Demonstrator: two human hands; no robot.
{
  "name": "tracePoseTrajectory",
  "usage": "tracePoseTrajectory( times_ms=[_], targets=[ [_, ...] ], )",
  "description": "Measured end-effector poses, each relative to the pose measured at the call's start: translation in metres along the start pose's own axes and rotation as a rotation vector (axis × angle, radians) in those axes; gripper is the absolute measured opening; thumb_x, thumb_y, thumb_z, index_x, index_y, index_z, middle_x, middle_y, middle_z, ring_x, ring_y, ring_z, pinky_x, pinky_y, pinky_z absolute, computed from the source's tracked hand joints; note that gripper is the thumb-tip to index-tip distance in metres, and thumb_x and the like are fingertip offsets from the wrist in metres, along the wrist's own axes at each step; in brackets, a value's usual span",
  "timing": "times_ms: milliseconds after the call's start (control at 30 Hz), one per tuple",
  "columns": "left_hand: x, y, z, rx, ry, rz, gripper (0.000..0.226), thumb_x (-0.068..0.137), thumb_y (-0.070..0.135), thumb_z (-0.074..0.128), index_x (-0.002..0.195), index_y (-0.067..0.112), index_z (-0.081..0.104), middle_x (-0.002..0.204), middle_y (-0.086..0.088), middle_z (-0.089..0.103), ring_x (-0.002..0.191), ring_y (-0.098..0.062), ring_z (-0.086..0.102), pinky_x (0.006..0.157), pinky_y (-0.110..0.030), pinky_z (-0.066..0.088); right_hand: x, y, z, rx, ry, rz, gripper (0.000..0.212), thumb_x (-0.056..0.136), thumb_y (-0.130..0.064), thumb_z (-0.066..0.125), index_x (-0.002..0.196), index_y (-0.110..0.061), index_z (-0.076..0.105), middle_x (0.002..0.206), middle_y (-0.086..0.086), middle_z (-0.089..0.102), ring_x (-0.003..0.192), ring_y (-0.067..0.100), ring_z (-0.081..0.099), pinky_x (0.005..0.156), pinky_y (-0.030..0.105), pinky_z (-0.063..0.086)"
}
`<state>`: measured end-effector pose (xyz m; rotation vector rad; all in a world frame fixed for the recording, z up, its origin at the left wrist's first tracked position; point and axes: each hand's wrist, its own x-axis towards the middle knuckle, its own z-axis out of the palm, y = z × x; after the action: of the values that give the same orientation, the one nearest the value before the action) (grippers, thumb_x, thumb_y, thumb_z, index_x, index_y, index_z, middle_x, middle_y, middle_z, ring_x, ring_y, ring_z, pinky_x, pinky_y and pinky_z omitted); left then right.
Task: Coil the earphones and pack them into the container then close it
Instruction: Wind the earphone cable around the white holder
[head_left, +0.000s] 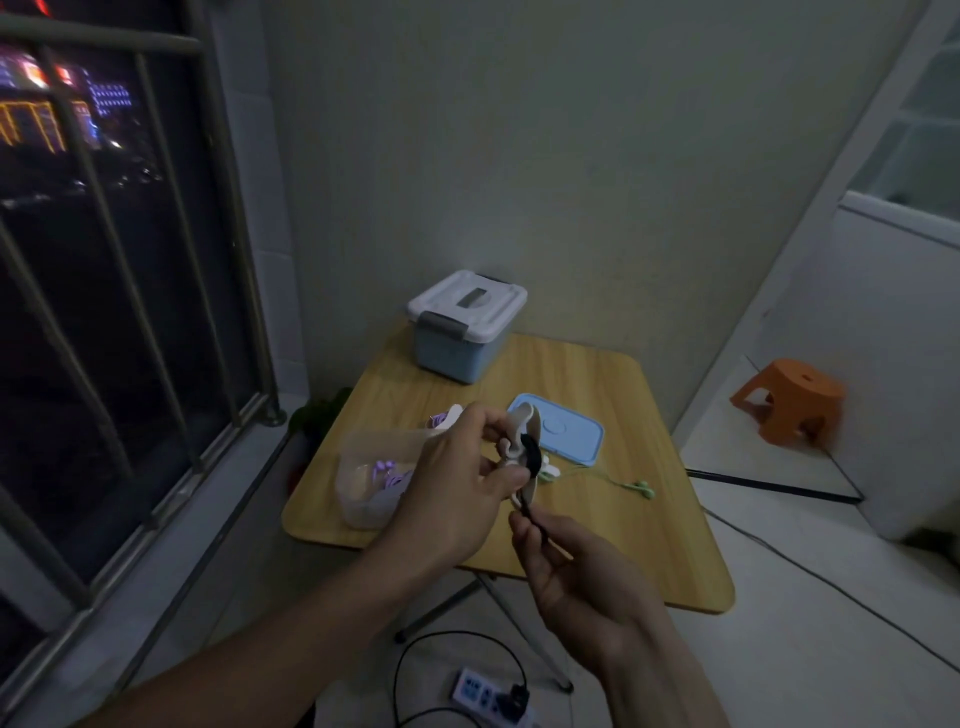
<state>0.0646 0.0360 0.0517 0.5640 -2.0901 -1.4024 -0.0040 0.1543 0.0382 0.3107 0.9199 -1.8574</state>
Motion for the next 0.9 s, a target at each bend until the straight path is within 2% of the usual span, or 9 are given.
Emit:
tracePoseTrajectory(
  times_ms=[167, 300, 500, 667, 767, 833, 900],
  targets=[
    [-0.002, -0.003, 0.001, 0.057, 0.025, 0.041, 0.029, 0.083, 0.008, 0.068, 0.104, 0.022, 0.054, 0.099, 0.003, 0.066, 0.084, -0.01, 0.067, 0.073, -0.027, 0.056, 0.0, 0.005, 0.002, 0.015, 0.004, -0.022, 0.009, 0.074, 0.011, 0.067, 0.081, 0.015, 0.071, 0.081, 0.024, 0.066, 0.061, 0.028, 0.069, 0.048, 0.026, 0.06],
    [-0.003, -0.006, -0.002, 0.091, 0.009, 0.064, 0.027, 0.083, 0.007, 0.068, 0.1, 0.022, 0.056, 0.095, 0.004, 0.066, 0.076, -0.006, 0.066, 0.061, -0.011, 0.046, 0.001, 0.006, 0.0, -0.044, 0.016, -0.158, 0.018, 0.083, 0.009, 0.065, 0.099, 0.017, 0.069, 0.098, 0.028, 0.073, 0.077, 0.03, 0.074, 0.056, 0.025, 0.061],
    [-0.004, -0.009, -0.006, 0.079, -0.025, 0.091, 0.028, 0.083, 0.004, 0.066, 0.104, 0.022, 0.061, 0.091, 0.006, 0.065, 0.075, -0.008, 0.066, 0.058, -0.012, 0.047, -0.003, -0.003, 0.005, -0.278, 0.037, -0.448, 0.014, 0.082, 0.013, 0.065, 0.095, 0.014, 0.07, 0.092, 0.028, 0.075, 0.084, 0.036, 0.076, 0.075, 0.034, 0.063],
    [-0.003, -0.011, -0.01, 0.071, -0.067, 0.087, 0.032, 0.087, 0.01, 0.063, 0.114, 0.027, 0.06, 0.096, 0.01, 0.066, 0.08, -0.013, 0.067, 0.065, -0.026, 0.058, -0.005, -0.009, 0.013, -0.464, 0.019, -0.571, 0.012, 0.08, 0.011, 0.069, 0.091, 0.008, 0.074, 0.089, 0.026, 0.076, 0.082, 0.037, 0.076, 0.074, 0.034, 0.063],
    [-0.003, -0.013, -0.013, 0.082, -0.089, 0.074, 0.032, 0.09, 0.014, 0.062, 0.112, 0.036, 0.056, 0.101, 0.011, 0.067, 0.086, -0.013, 0.067, 0.073, -0.033, 0.058, 0.0, -0.012, 0.019, -0.546, -0.012, -0.583, 0.009, 0.08, 0.009, 0.071, 0.088, 0.006, 0.075, 0.088, 0.025, 0.076, 0.08, 0.034, 0.076, 0.072, 0.033, 0.063],
    [-0.001, -0.017, -0.016, 0.075, -0.092, 0.066, 0.034, 0.089, 0.014, 0.063, 0.112, 0.038, 0.056, 0.103, 0.012, 0.066, 0.087, -0.01, 0.066, 0.073, -0.031, 0.058, 0.005, -0.013, 0.022, -0.582, -0.003, -0.599, 0.017, 0.079, 0.006, 0.075, 0.095, 0.007, 0.073, 0.09, 0.027, 0.074, 0.079, 0.035, 0.076, 0.07, 0.031, 0.062],
    [0.002, -0.021, -0.019, 0.076, -0.096, 0.066, 0.039, 0.085, 0.01, 0.066, 0.117, 0.031, 0.057, 0.104, 0.01, 0.066, 0.088, -0.003, 0.064, 0.07, -0.02, 0.055, 0.011, -0.014, 0.024, -0.579, 0.016, -0.613, 0.024, 0.076, 0.005, 0.078, 0.098, 0.007, 0.068, 0.086, 0.026, 0.073, 0.075, 0.035, 0.076, 0.067, 0.031, 0.061]
  ],
)
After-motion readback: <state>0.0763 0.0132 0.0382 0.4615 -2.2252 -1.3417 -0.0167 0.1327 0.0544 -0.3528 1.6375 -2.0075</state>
